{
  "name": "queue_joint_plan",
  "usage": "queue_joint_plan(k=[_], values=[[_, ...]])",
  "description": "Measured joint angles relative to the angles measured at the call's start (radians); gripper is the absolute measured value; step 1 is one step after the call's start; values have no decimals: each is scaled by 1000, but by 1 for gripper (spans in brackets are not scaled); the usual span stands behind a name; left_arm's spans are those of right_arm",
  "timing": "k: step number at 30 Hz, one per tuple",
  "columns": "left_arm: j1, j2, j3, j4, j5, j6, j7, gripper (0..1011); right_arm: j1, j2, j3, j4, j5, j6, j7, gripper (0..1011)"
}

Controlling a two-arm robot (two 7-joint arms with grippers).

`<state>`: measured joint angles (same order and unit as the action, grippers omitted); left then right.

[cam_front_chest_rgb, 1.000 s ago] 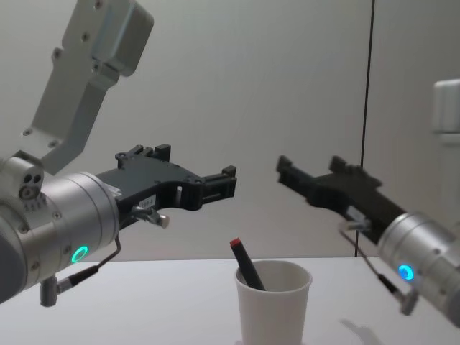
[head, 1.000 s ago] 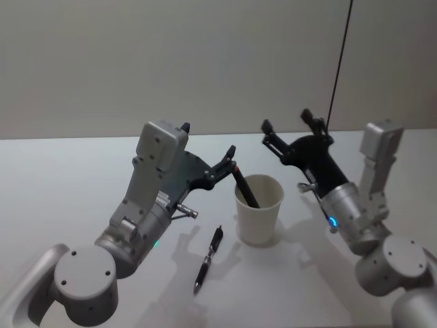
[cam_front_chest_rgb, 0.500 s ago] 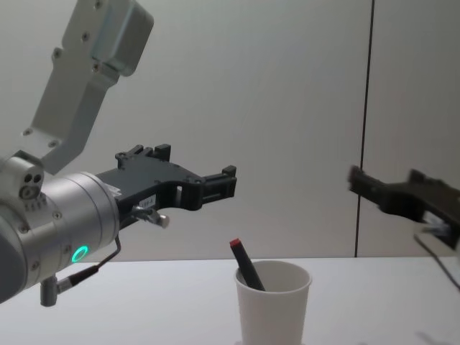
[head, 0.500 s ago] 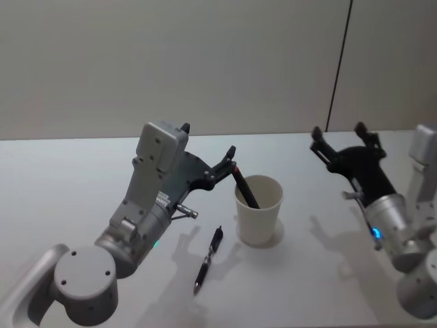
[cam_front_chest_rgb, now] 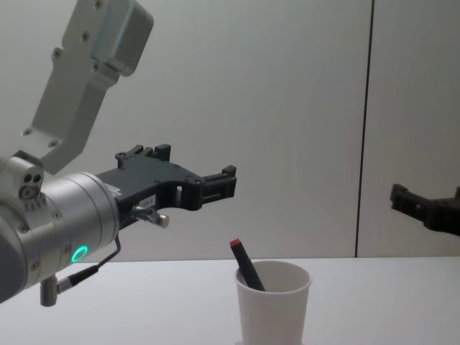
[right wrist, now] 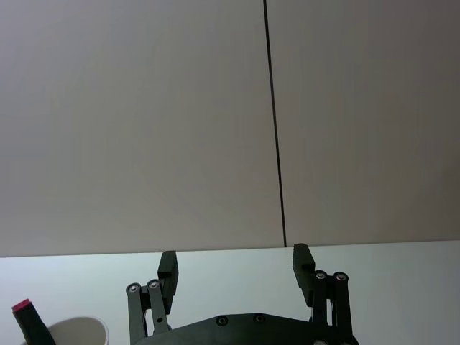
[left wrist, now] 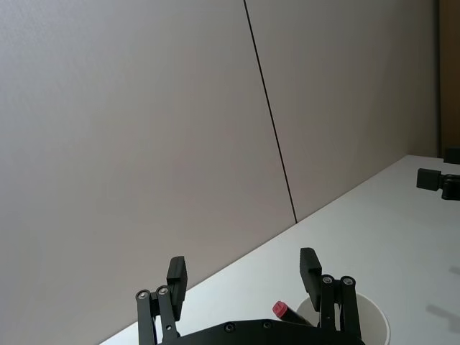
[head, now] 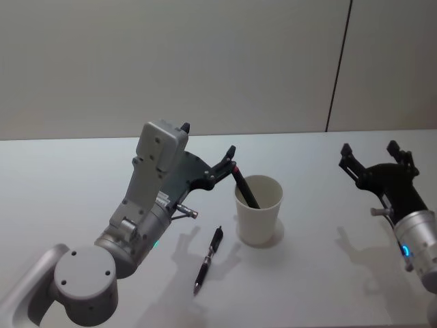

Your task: Place the pen into the pen holder.

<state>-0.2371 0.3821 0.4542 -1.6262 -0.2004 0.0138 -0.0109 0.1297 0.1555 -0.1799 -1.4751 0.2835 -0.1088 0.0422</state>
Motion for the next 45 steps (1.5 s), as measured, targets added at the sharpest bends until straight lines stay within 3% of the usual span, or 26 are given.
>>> queue_joint_plan(k=[12, 22, 30, 45], values=[[2, 0, -1, 0, -5, 2, -1, 1000, -36, 18, 8, -51, -5, 39, -29, 1001], [13, 6, -11, -5, -71, 47, -12, 1000, -47, 23, 11, -67, -6, 51, -38, 1001], [20, 9, -20, -9, -143, 115, -24, 1000, -52, 25, 12, -74, -7, 56, -42, 1002], [20, 7, -33, -15, -258, 334, -38, 1000, -55, 27, 13, -79, -7, 60, -44, 1002]])
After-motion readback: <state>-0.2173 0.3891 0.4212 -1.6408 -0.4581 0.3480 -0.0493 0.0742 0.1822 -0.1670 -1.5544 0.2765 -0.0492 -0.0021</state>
